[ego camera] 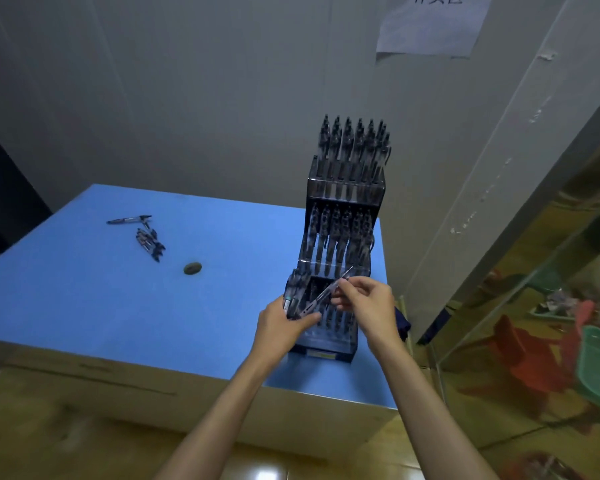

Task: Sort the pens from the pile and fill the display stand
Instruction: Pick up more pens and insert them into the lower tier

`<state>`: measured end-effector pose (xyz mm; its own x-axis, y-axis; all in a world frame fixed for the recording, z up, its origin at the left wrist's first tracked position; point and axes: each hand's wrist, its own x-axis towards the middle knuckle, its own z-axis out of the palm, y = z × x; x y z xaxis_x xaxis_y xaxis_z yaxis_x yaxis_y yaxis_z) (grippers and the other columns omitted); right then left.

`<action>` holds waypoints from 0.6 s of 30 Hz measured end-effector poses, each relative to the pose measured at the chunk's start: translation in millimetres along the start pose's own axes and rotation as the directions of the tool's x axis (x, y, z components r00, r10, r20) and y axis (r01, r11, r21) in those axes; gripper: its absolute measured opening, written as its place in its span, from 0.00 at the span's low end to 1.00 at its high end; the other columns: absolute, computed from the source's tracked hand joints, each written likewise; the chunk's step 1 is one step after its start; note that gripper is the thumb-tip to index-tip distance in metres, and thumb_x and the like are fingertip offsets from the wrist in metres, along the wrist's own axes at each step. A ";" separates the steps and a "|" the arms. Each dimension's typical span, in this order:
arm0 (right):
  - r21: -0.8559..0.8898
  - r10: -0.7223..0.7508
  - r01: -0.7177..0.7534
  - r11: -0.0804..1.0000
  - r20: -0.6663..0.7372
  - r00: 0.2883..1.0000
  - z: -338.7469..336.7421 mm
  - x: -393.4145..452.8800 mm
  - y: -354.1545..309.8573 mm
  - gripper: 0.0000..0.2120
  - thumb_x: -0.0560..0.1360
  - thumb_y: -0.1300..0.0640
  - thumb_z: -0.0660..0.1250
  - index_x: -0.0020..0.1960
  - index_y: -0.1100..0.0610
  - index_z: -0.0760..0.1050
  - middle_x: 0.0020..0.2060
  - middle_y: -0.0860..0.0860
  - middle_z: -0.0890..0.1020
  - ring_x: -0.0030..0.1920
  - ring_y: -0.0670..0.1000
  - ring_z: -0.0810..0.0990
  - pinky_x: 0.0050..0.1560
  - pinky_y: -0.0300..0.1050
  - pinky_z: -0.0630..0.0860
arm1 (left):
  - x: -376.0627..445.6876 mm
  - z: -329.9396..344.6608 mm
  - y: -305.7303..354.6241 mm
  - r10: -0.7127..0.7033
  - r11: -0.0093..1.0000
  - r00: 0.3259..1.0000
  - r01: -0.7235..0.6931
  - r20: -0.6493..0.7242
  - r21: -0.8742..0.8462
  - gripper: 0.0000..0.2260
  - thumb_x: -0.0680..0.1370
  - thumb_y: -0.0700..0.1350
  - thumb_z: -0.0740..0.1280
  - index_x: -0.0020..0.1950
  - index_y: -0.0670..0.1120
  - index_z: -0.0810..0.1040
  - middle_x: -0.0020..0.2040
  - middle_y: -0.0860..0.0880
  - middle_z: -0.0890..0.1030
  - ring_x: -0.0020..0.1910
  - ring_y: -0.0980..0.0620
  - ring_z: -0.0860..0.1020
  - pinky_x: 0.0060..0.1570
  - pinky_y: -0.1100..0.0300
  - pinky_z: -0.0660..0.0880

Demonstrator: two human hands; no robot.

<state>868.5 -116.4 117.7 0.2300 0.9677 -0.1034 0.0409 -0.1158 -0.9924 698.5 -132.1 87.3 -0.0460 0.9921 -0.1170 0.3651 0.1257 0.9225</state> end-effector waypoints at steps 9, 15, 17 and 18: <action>-0.338 -0.249 0.213 0.917 -0.066 0.966 -4.7 -0.9 10.7 0.05 0.79 0.58 0.70 0.49 0.59 0.83 0.37 0.48 0.86 0.38 0.46 0.85 0.48 0.48 0.84 | 4.2 -30.6 -24.2 -0.075 0.997 0.994 0.073 -0.084 -0.031 0.16 0.77 0.43 0.71 0.37 0.47 0.64 0.32 0.50 0.66 0.31 0.51 0.63 0.34 0.57 0.62; -0.583 -0.403 0.352 0.732 0.047 0.914 7.7 -6.2 17.8 0.09 0.78 0.55 0.71 0.55 0.59 0.84 0.41 0.51 0.87 0.42 0.48 0.84 0.51 0.49 0.81 | 4.1 -38.8 -29.2 -0.064 0.990 0.996 0.056 -0.063 -0.126 0.14 0.80 0.48 0.69 0.37 0.53 0.68 0.30 0.54 0.68 0.30 0.51 0.65 0.34 0.53 0.65; -0.582 -0.418 0.362 0.729 0.041 0.908 10.5 -7.8 17.8 0.09 0.78 0.56 0.71 0.55 0.60 0.84 0.41 0.51 0.87 0.42 0.48 0.84 0.50 0.47 0.81 | 2.1 -40.1 -29.0 -0.042 0.991 0.998 0.036 -0.049 -0.130 0.14 0.80 0.50 0.69 0.37 0.53 0.68 0.29 0.56 0.67 0.30 0.52 0.64 0.34 0.54 0.65; -0.582 -0.423 0.367 0.726 0.043 0.905 11.5 -8.1 17.4 0.09 0.78 0.56 0.71 0.55 0.60 0.84 0.41 0.51 0.86 0.42 0.48 0.84 0.50 0.46 0.81 | 1.3 -41.1 -28.6 -0.033 0.991 0.998 0.027 -0.047 -0.130 0.14 0.80 0.50 0.68 0.37 0.53 0.68 0.29 0.57 0.67 0.30 0.53 0.64 0.34 0.55 0.65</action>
<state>856.2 -123.7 100.5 0.1487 0.9346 0.3232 0.6796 0.1409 -0.7199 649.8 -134.4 75.9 -0.1019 0.9862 -0.1303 0.2396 0.1515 0.9590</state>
